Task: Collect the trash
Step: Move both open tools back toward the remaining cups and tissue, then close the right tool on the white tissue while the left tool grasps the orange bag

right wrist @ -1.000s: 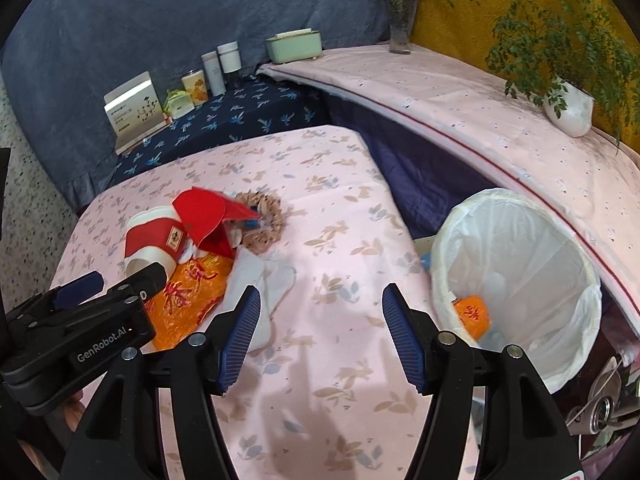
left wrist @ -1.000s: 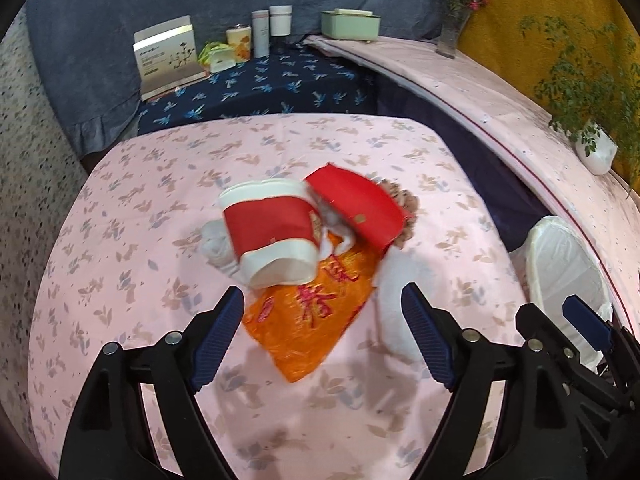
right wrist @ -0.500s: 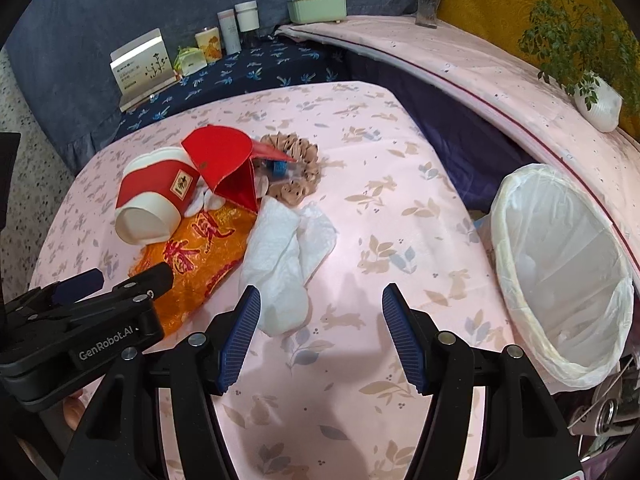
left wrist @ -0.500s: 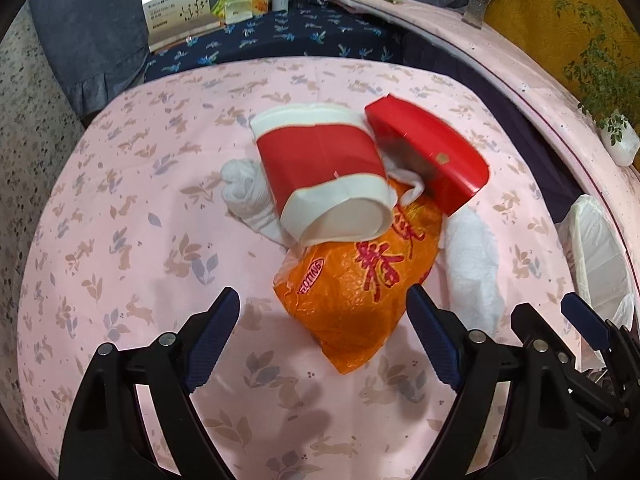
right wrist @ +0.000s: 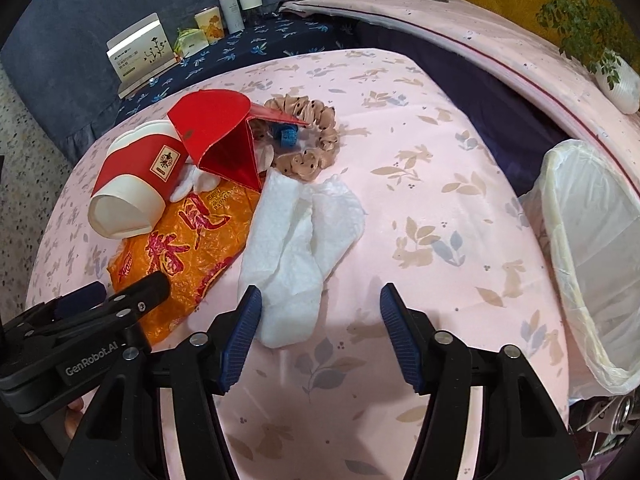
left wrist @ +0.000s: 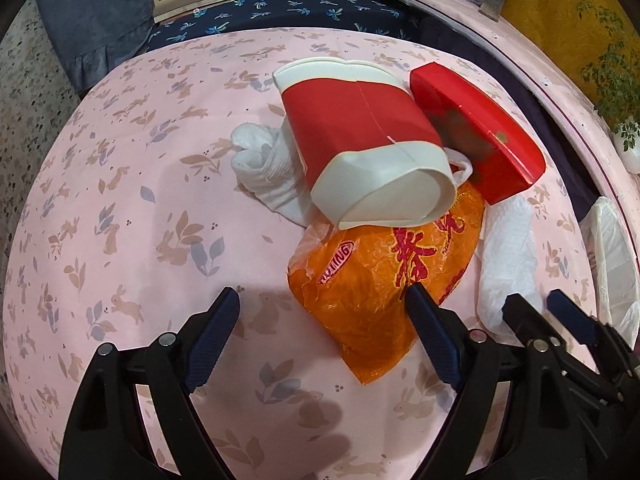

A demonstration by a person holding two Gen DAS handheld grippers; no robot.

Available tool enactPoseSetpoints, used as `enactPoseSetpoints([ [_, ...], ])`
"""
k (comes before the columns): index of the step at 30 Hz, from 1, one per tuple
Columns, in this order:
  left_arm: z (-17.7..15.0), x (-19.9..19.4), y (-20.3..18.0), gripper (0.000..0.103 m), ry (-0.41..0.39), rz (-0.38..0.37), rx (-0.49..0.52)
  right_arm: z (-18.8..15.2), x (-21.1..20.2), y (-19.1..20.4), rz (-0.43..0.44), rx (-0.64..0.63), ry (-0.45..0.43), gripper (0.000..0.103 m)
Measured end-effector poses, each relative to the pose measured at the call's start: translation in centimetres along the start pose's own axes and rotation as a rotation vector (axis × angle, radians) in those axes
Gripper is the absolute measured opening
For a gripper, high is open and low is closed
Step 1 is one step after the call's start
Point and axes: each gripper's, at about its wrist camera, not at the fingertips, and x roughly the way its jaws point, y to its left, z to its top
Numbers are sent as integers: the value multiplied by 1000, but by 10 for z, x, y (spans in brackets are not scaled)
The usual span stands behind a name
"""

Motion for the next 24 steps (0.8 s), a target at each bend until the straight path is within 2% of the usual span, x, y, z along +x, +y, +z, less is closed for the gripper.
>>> enactPoseSetpoints([
  [3, -1, -1, 1, 84, 0, -1, 0, -1, 2, 5, 23, -32, 1, 34],
  [4, -2, -1, 0, 85, 0, -5, 3, -2, 2, 8, 40, -48, 4, 22],
  [6, -3, -2, -2, 85, 1, -7, 8, -2, -1, 12, 21, -76, 0, 20],
  [8, -5, -4, -5, 85, 1, -14, 12, -2, -5, 13, 15, -92, -6, 13],
  [13, -6, -1, -11, 84, 14, -23, 18, 0, -28, -5, 6, -44, -45, 11],
  [15, -6, 1, -14, 76, 26, -39, 12, 1, -38, -14, 1, -21, -66, 11],
  [18, -7, -2, -23, 57, 16, -40, 38, 3, -51, -24, -12, 1, -92, 11],
  [21, -8, -6, -30, 31, 14, -60, 53, 4, -61, -34, -10, 32, -107, 11],
  [24, -11, -14, -40, 24, -1, -70, 82, 4, -71, -41, -6, 52, -125, 11],
])
